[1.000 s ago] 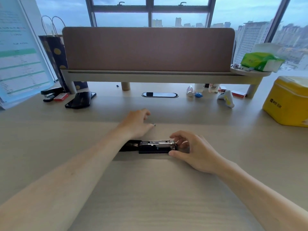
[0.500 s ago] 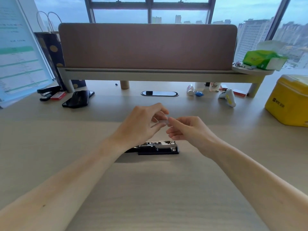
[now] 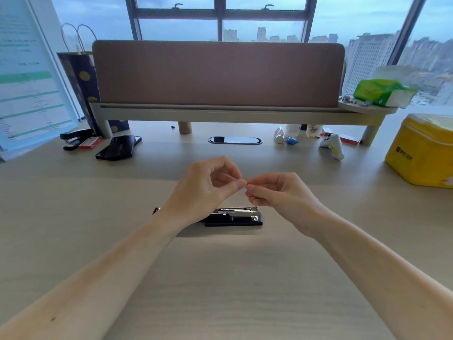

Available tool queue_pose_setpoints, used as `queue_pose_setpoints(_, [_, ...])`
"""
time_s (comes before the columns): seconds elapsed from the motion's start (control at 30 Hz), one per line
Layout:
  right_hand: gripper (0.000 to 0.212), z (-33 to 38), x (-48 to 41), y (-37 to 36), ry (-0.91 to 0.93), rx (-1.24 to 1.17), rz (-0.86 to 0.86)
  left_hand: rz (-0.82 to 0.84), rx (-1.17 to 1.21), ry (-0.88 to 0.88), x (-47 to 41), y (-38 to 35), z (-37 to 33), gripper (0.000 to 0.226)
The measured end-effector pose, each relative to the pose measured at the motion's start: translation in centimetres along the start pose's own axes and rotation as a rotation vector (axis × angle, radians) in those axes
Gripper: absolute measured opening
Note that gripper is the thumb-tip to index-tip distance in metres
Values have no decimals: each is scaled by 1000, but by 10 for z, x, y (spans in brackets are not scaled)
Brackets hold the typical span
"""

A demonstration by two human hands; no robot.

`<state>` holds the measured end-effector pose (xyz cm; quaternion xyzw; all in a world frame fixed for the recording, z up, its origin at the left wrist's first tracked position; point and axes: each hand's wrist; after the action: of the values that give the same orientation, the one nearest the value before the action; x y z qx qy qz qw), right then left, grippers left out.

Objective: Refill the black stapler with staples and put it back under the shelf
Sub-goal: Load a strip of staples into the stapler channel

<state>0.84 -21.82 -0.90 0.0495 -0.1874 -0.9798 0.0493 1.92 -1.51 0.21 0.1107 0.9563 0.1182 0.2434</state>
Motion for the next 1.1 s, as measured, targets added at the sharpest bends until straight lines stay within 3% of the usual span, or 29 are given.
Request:
queue_pose_setpoints(0.17, [8,-11,6,-1,155,179,-50,28,138,153,7,-2,11,11])
queue_pose_setpoints(0.33, [27,-31,19,3,318,475,-218,60,-54,150,14,1,18,6])
queue_pose_setpoints(0.43, [41,-44,28,0,385,650,-215,87,-116,142,17,2,19,3])
queue_pose_setpoints(0.63, [50,-48,28,-3,445,685,-175,151,-161,95,17,-1,22,4])
queue_pose_setpoints(1.1, [46,-55,28,-1,475,692,-175,188,-273,4,15,-2,25,2])
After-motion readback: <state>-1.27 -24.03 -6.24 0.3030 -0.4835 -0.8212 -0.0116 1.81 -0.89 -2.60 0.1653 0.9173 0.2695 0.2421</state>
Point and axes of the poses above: each hand's wrist, its own x-axis away from the middle knuckle, its own y-axis out of the back of the hand, z = x × y, and after that the axes turned 15 degrees about x, right-handed
